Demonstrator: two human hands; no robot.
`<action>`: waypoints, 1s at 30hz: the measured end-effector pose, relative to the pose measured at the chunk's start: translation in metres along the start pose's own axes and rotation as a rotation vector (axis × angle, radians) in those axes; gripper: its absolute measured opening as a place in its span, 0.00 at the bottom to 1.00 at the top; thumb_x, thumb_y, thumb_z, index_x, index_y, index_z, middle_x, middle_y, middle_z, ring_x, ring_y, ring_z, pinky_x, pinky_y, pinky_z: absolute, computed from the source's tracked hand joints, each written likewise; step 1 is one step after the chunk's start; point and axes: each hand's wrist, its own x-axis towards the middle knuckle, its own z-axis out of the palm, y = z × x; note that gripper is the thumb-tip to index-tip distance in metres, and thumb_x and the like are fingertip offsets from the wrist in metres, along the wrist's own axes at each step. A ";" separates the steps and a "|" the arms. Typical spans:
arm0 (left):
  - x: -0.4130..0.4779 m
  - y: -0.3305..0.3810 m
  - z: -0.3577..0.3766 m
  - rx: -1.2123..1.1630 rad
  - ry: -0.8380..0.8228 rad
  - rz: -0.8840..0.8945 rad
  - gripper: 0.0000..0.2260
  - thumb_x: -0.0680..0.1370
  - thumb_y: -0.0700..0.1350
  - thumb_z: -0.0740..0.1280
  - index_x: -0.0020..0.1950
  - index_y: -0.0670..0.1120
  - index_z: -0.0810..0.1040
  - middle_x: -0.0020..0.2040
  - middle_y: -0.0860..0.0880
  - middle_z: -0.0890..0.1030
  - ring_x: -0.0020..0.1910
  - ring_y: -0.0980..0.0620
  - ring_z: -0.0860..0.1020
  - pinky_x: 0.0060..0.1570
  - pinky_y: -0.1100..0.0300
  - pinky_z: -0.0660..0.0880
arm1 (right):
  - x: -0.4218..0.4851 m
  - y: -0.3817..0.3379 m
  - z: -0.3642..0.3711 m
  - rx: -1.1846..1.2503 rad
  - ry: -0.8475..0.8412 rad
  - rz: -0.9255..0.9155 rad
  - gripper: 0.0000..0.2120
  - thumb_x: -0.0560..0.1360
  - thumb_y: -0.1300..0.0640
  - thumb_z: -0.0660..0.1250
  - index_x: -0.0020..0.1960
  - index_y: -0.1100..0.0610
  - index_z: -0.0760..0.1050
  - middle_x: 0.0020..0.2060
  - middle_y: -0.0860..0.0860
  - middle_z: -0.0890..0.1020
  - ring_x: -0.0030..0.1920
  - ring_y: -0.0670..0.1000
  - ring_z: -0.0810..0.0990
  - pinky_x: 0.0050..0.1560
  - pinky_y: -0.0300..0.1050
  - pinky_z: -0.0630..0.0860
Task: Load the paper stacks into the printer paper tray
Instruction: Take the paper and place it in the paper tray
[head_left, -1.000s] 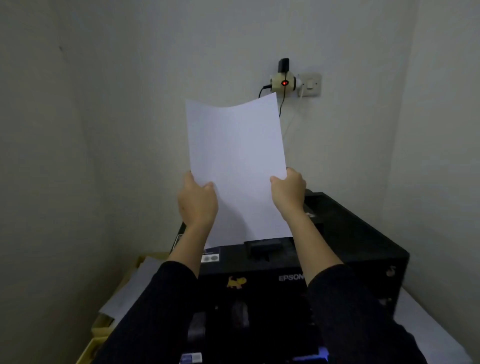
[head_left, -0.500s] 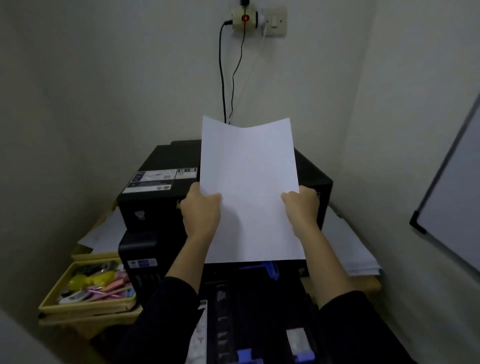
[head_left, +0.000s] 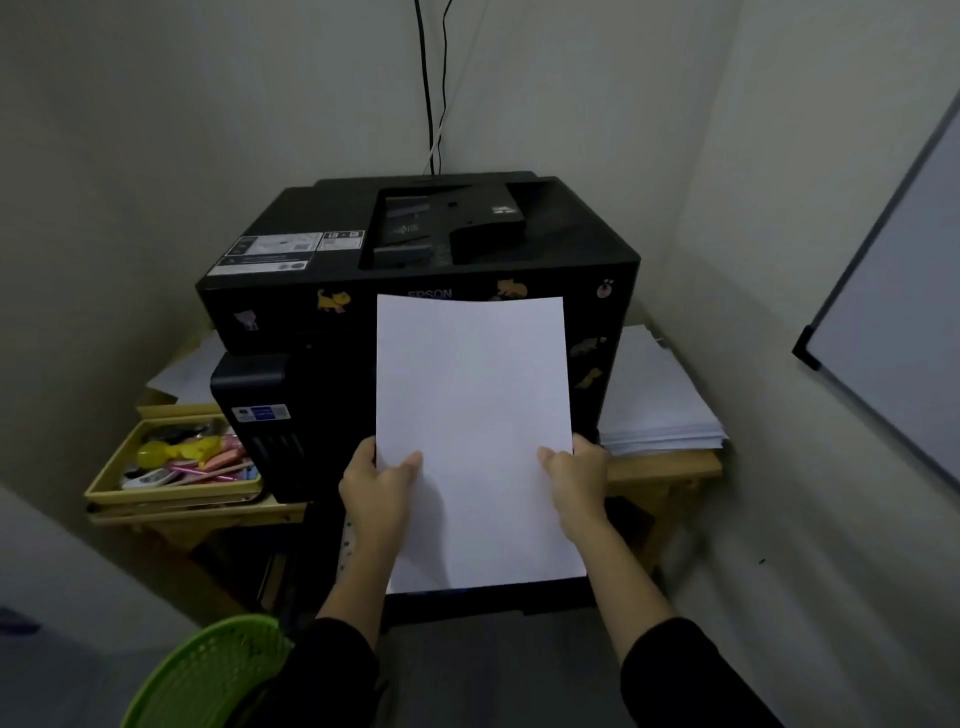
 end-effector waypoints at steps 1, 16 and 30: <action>-0.004 -0.009 -0.003 0.007 -0.001 -0.025 0.13 0.74 0.34 0.69 0.58 0.39 0.78 0.48 0.47 0.80 0.50 0.46 0.78 0.52 0.55 0.74 | -0.004 0.008 -0.001 -0.005 -0.005 0.018 0.09 0.72 0.72 0.61 0.49 0.73 0.76 0.38 0.55 0.77 0.35 0.50 0.70 0.32 0.39 0.65; 0.003 -0.060 -0.025 0.267 -0.055 -0.538 0.15 0.76 0.38 0.66 0.61 0.34 0.75 0.55 0.38 0.79 0.44 0.44 0.73 0.42 0.58 0.70 | -0.007 0.046 0.014 -0.292 -0.073 0.424 0.08 0.76 0.66 0.60 0.39 0.64 0.67 0.31 0.52 0.70 0.29 0.49 0.67 0.28 0.41 0.63; 0.021 -0.064 -0.024 0.366 -0.072 -0.597 0.06 0.76 0.39 0.66 0.47 0.35 0.73 0.37 0.43 0.73 0.31 0.48 0.68 0.29 0.61 0.63 | -0.004 0.040 0.024 -0.351 -0.156 0.506 0.13 0.76 0.65 0.54 0.56 0.67 0.73 0.61 0.61 0.78 0.51 0.55 0.74 0.47 0.44 0.63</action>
